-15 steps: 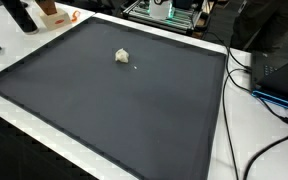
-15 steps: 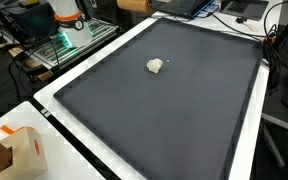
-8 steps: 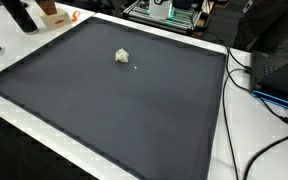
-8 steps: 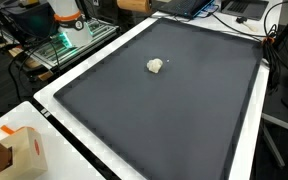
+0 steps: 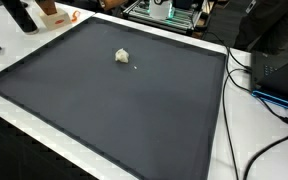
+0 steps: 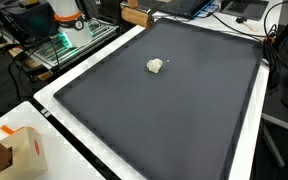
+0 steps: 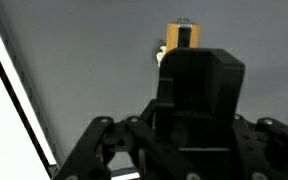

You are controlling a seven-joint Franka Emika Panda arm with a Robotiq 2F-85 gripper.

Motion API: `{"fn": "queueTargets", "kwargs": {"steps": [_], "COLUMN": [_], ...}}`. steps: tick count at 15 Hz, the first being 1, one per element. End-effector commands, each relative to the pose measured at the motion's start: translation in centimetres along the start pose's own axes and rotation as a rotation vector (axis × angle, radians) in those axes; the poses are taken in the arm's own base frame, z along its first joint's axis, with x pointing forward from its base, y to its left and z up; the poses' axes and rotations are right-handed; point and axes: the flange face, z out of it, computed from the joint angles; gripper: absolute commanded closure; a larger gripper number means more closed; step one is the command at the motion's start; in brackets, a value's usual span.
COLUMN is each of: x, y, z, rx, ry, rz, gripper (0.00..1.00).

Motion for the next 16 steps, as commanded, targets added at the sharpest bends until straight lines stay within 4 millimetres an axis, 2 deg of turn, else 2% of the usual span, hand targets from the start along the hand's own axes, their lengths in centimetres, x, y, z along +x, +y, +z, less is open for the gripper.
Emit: {"fn": "queueTargets", "kwargs": {"steps": [1,4,8,12,16], "x": [1.7,2.7,3.6,3.8,3.6], "y": [3.4,5.7,7.6,8.9,10.0], "z": [3.6,7.1,10.7,13.3,14.9], "rx": [0.099,0.143,0.214,0.271,0.32], "ry": [0.015,0.024,0.025,0.017,0.013], "rz": [0.035,0.042,0.045,0.047,0.044], "gripper": [0.76,0.76,0.76,0.76,0.76]}}
